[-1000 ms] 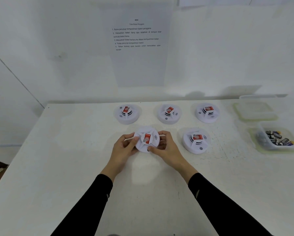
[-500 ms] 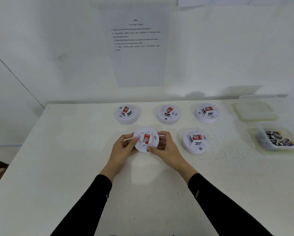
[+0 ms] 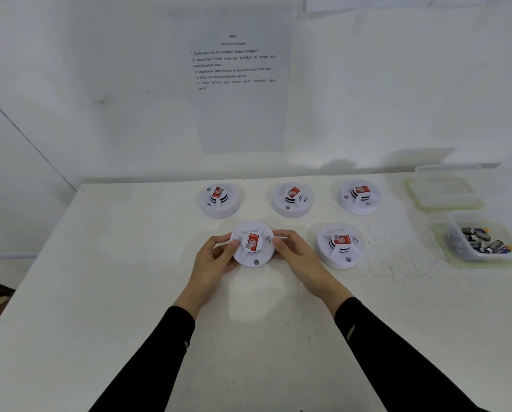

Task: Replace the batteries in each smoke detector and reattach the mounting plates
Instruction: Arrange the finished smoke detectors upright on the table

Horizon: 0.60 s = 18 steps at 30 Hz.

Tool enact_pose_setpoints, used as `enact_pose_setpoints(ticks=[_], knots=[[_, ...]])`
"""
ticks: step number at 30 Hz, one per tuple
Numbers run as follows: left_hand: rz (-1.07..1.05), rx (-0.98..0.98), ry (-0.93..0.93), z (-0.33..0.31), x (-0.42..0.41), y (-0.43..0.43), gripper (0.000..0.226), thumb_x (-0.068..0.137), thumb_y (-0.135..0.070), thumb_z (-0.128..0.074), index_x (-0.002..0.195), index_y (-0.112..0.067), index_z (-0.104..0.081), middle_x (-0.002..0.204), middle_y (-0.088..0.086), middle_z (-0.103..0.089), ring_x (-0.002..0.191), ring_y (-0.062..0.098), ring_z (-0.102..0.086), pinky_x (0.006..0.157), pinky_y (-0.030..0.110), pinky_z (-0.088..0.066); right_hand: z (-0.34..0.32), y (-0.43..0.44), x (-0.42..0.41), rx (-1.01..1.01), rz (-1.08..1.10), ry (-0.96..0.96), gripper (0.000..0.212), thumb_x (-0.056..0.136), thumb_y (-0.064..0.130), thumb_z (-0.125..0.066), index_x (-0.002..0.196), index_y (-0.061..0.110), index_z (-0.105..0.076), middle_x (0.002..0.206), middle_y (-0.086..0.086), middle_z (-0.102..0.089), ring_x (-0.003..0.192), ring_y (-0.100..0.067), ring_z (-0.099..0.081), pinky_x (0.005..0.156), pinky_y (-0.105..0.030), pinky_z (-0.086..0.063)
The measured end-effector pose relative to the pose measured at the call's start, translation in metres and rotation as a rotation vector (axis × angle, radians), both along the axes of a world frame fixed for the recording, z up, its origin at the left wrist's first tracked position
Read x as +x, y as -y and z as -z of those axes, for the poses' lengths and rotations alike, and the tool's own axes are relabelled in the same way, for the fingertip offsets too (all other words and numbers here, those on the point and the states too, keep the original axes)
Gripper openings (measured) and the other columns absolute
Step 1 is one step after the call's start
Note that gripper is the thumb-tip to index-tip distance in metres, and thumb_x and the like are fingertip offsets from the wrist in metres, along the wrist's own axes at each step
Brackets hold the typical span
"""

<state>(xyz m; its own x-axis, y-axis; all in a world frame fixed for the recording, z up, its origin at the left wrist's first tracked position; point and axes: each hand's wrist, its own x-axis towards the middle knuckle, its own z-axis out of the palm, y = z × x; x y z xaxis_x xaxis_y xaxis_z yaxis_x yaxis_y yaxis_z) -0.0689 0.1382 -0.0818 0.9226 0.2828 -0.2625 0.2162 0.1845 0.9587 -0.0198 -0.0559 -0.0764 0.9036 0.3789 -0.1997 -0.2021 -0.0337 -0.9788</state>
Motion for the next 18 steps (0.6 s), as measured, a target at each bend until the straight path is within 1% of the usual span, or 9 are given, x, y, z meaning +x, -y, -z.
enact_pose_setpoints(ticks=[2, 4, 9, 14, 18], knots=[[0.009, 0.003, 0.003, -0.0002, -0.0001, -0.0001, 0.024, 0.095, -0.024, -0.066, 0.117, -0.015, -0.065, 0.101, 0.004, -0.077, 0.097, 0.017, -0.074, 0.076, 0.024, -0.058, 0.0036, 0.0017, 0.0030, -0.003, 0.020, 0.007, 0.022, 0.099, 0.024, -0.053, 0.118, 0.014, -0.058, 0.114, -0.007, -0.067, 0.107, -0.022, -0.065, 0.093, -0.029, -0.053], [0.017, 0.008, 0.005, -0.0001, -0.0002, -0.0007, 0.025, 0.095, -0.024, -0.065, 0.118, -0.015, -0.066, 0.102, 0.005, -0.077, 0.098, 0.017, -0.073, 0.079, 0.026, -0.058, 0.0057, 0.0021, 0.0032, -0.018, 0.025, 0.014, 0.021, 0.099, 0.022, -0.054, 0.116, 0.013, -0.059, 0.111, -0.008, -0.068, 0.105, -0.024, -0.065, 0.094, -0.032, -0.053], [0.029, 0.013, -0.001, 0.0003, 0.0001, -0.0022, 0.027, 0.095, -0.026, -0.065, 0.120, -0.015, -0.065, 0.104, 0.005, -0.077, 0.100, 0.019, -0.073, 0.085, 0.031, -0.059, 0.0066, 0.0019, 0.0035, -0.022, 0.028, 0.019, 0.019, 0.098, 0.022, -0.055, 0.114, 0.013, -0.060, 0.109, -0.007, -0.069, 0.103, -0.021, -0.067, 0.093, -0.031, -0.053], [0.035, 0.003, 0.005, -0.0001, -0.0003, -0.0024, 0.026, 0.096, -0.024, -0.064, 0.120, -0.015, -0.065, 0.104, 0.005, -0.077, 0.100, 0.020, -0.073, 0.083, 0.029, -0.059, 0.0056, 0.0026, 0.0028, 0.005, 0.042, -0.001, 0.019, 0.098, 0.020, -0.055, 0.114, 0.012, -0.061, 0.109, -0.009, -0.070, 0.102, -0.023, -0.067, 0.089, -0.027, -0.054], [0.039, 0.005, 0.007, -0.0010, -0.0006, -0.0023, 0.026, 0.096, -0.024, -0.064, 0.120, -0.014, -0.065, 0.105, 0.006, -0.077, 0.100, 0.019, -0.073, 0.081, 0.027, -0.059, 0.0059, 0.0026, 0.0025, 0.018, 0.047, -0.003, 0.018, 0.097, 0.019, -0.056, 0.113, 0.011, -0.061, 0.108, -0.010, -0.070, 0.102, -0.024, -0.067, 0.091, -0.029, -0.054]])
